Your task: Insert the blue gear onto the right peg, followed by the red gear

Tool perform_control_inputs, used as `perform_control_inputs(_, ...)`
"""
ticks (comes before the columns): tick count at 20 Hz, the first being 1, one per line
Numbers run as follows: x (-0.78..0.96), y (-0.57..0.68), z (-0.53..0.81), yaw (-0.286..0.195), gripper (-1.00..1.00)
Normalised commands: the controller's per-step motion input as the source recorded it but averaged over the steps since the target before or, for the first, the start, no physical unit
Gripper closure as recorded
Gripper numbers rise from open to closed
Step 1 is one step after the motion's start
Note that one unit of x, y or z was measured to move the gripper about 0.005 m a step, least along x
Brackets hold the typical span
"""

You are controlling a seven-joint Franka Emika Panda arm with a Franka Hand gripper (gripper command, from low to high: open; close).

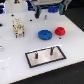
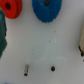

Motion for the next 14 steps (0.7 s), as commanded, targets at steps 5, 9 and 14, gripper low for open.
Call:
perform_control_inputs(5,-0.19,0.0,-0.47,0.0,-1.0)
perform_control_inputs(9,-0.19,-0.02,-0.46,0.0,-1.0)
perform_control_inputs(14,-0.17,-0.03,-0.45,0.0,-1.0)
